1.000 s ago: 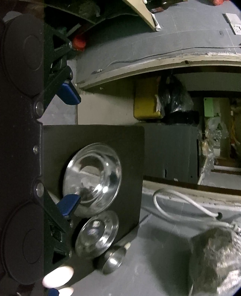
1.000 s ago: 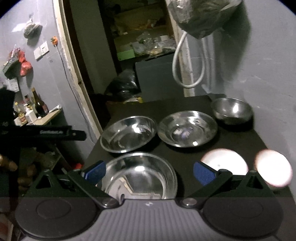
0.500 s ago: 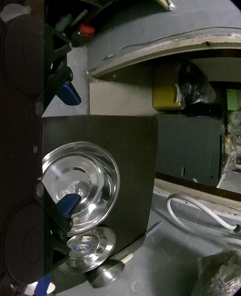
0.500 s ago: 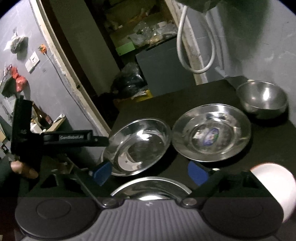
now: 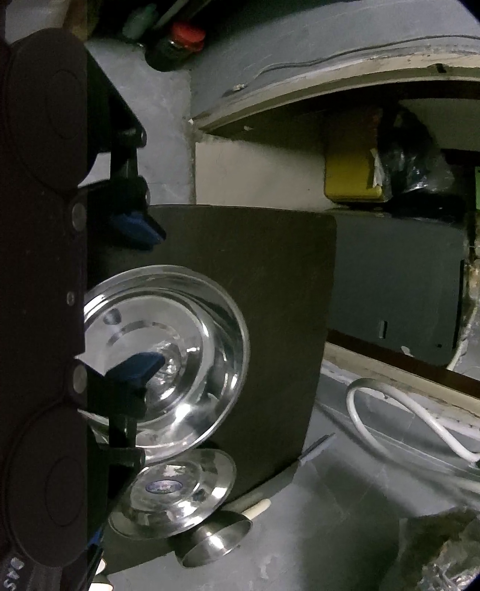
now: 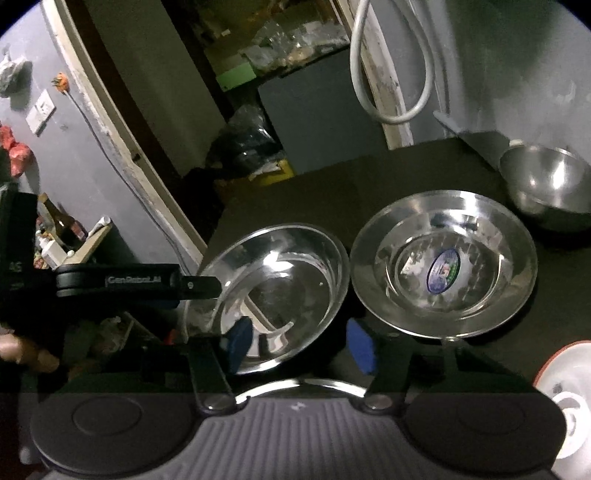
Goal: Organize plates and bowls
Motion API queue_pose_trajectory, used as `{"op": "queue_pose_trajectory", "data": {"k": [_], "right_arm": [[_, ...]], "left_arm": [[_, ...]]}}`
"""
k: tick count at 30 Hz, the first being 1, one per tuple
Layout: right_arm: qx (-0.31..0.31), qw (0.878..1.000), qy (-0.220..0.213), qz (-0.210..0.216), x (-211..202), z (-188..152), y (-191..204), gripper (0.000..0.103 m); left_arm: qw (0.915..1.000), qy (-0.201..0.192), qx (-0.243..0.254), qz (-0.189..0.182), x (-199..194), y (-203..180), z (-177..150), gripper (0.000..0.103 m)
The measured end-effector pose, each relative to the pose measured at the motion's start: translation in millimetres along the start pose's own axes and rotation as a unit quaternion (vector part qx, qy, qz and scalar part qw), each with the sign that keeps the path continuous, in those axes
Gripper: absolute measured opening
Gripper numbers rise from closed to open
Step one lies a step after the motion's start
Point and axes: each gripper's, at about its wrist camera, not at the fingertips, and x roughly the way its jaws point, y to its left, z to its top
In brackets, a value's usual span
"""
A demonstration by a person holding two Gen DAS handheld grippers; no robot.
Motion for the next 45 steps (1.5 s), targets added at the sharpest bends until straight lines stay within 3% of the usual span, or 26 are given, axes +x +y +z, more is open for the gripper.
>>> {"op": "queue_pose_trajectory", "data": {"k": [2,6,12,26,39,40,42,45], "right_arm": [[0.007,1.0,0.004,-0.003,5,-1,-2,0.044],[0.013,1.0,0.012,-0.012,15,0,-5,0.024],[0.007,1.0,0.009,-0.018,16,-1,-5,0.019],[-0.034,0.999,-0.027,-0.024,-15,0,5,0.019],[-0.042,0.997,-0.052,-0.039,-81,-22,-7,0.019],[-0.042,0.997,-0.051,-0.041,-85,-25,-8,0.018],[-0.049,0.997,-0.046,-0.042,-93,-33,-9,0.0],[-0.068,0.997,-0.039,-0.014,-102,-45,2,0.0]], "left_arm": [[0.9999,0.006,-0.004,-0.009,3,2,-1,0.044],[0.9998,0.009,-0.016,-0.01,6,7,-4,0.033],[0.9999,0.009,-0.009,0.001,1,9,-7,0.02],[0.9996,-0.023,0.013,-0.009,-36,-3,-25,0.02],[0.9963,-0.034,0.062,-0.049,-72,-42,-50,0.021],[0.9958,-0.034,0.067,-0.052,-74,-45,-53,0.022],[0.9939,-0.029,0.074,-0.076,-79,-50,-59,0.023],[0.9888,-0.023,0.106,-0.103,-83,-67,-72,0.023]]}}
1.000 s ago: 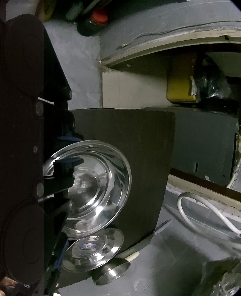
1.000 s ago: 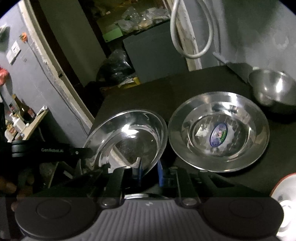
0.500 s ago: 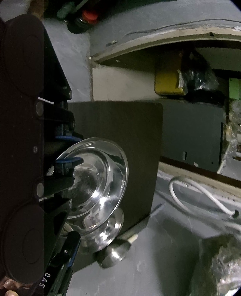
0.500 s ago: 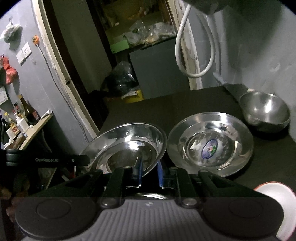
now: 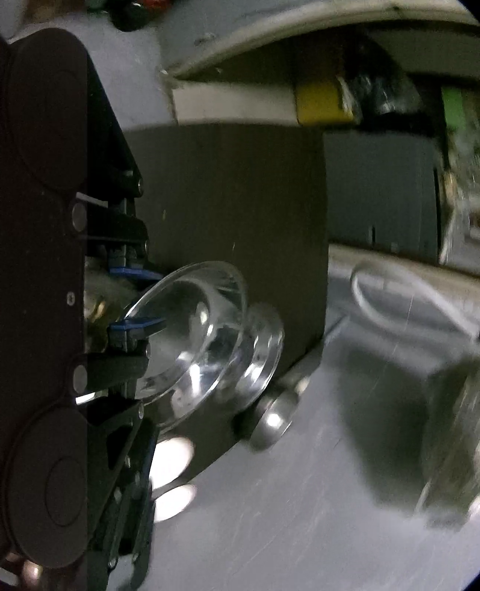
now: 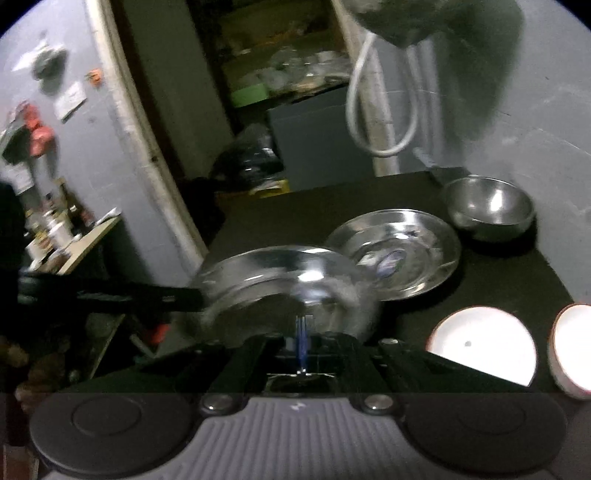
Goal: Organize plates and bowls
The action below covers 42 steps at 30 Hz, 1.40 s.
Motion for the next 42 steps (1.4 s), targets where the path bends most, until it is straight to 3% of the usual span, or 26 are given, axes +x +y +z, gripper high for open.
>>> {"op": "queue_pose_trajectory", "data": {"k": [2,5,15,22,24,30,34,38,42], "right_arm": [[-0.026,1.0,0.008,0.011,-2,-7,16,0.0],[-0.033,0.999,0.018,0.021,-3,-15,28,0.0],[-0.009,0.998,0.053,0.026,-6,-29,23,0.006],[0.005,0.998,0.052,0.042,-13,-36,21,0.016],[0.008,0.998,0.049,0.043,-15,-36,20,0.025],[0.018,0.999,0.031,0.031,-21,-29,10,0.042],[0.025,1.0,0.011,0.011,-25,-20,-6,0.053],[0.035,0.999,-0.007,-0.012,-26,-8,-26,0.073],[0.051,0.998,-0.023,-0.033,-23,3,-50,0.09]], "left_arm": [[0.9995,0.017,0.025,0.006,8,-14,-7,0.023],[0.9994,0.034,0.01,0.003,13,-13,-15,0.021],[0.9988,0.035,-0.016,0.029,-6,6,-26,0.023],[0.9987,0.015,-0.023,0.044,-17,9,-24,0.048],[0.9985,0.007,-0.02,0.051,-17,6,-21,0.06],[0.9981,-0.015,-0.001,0.061,-12,-1,-7,0.083],[0.9978,-0.025,0.007,0.061,1,-6,7,0.091],[0.9975,-0.032,0.012,0.062,17,-13,22,0.101],[0.9982,-0.032,0.008,0.049,37,-16,36,0.102]]}}
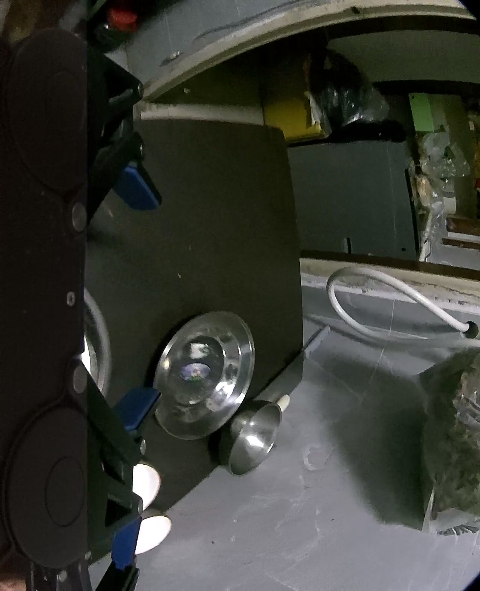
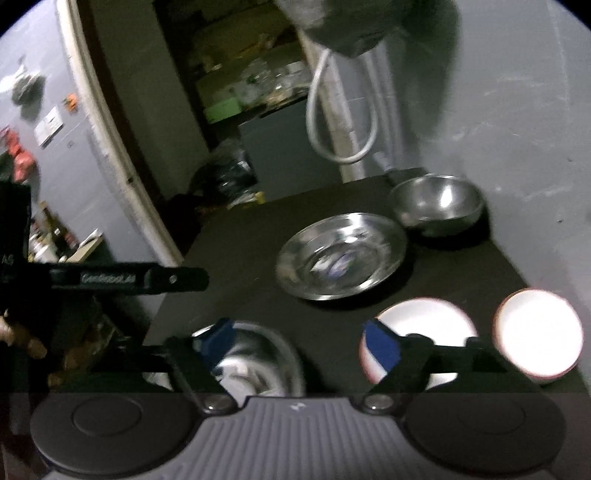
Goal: Organize plates and bowls
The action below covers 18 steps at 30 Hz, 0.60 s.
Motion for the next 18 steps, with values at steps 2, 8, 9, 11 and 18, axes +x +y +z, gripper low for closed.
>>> {"op": "queue_pose_trajectory", "data": {"k": [2,8,9,11,18], "right_arm": [[0.004,1.0,-0.005,-0.005,4,5,-9,0.095],[0.009,1.0,-0.011,-0.018,21,18,-28,0.103],[0.009,1.0,-0.009,-0.021,25,20,-31,0.103],[0.009,0.999,-0.005,-0.033,34,24,-36,0.103],[0.018,0.997,0.018,-0.068,70,38,-53,0.103]], "left_arm": [[0.9999,0.004,-0.01,-0.011,12,0,6,0.102],[0.9994,0.009,-0.029,-0.018,46,-5,20,0.102],[0.9995,0.005,-0.024,-0.017,51,-6,22,0.102],[0.9998,0.001,-0.017,-0.009,60,-9,25,0.102],[0.9993,0.024,-0.026,0.008,94,-11,35,0.102]]}}
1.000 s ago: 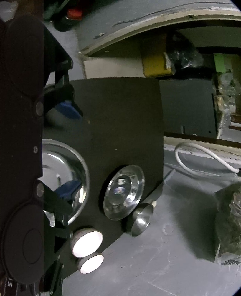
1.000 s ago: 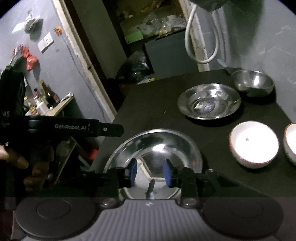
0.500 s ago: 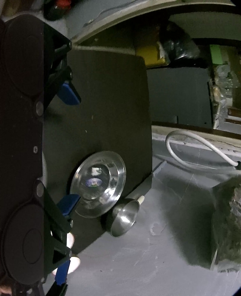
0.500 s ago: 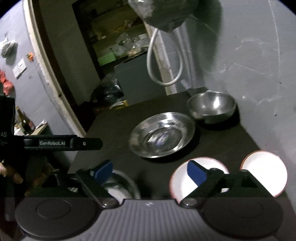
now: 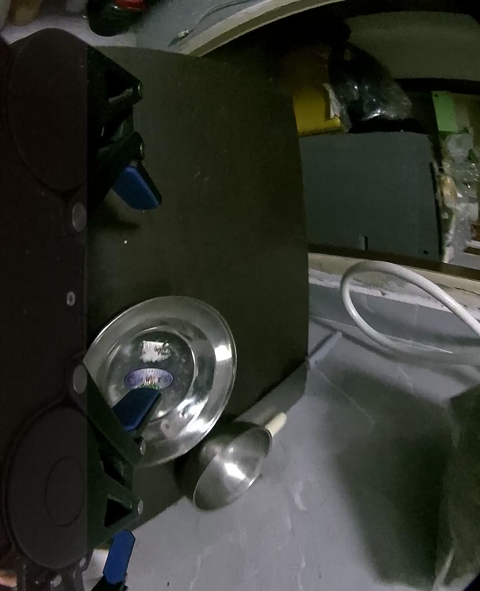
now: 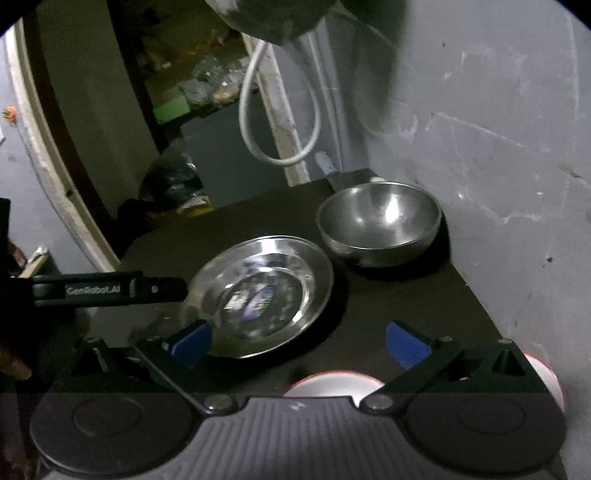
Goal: Organize plates and bowls
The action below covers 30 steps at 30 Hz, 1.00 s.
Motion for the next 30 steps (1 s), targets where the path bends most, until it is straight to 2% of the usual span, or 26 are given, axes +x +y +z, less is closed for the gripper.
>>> {"op": "queue_pose_trajectory", "data": {"k": [8,16,22,24,26,28,30], "right_arm": [[-0.024,0.999,0.026,-0.023,30,8,-5,0.102],[-0.034,0.998,0.04,-0.022,42,11,-4,0.086],[-0.036,0.998,0.047,-0.018,47,12,-2,0.074],[-0.037,0.998,0.048,-0.015,47,12,-2,0.065],[-0.036,0.998,0.052,-0.014,49,12,-2,0.058],[-0.034,0.998,0.056,-0.013,51,12,-3,0.056],[-0.032,0.998,0.058,-0.011,51,12,-3,0.052]], "left_arm": [[0.9994,0.025,0.001,0.024,20,0,8,0.102],[0.9987,0.041,0.008,0.03,27,-8,10,0.101],[0.9987,0.045,0.012,0.021,28,-13,9,0.09],[0.9987,0.047,0.011,0.014,28,-13,9,0.078],[0.9987,0.051,0.004,0.008,29,-11,9,0.073],[0.9986,0.052,-0.005,0.004,30,-9,8,0.068],[0.9984,0.055,-0.014,0.0,31,-6,7,0.056]]}}
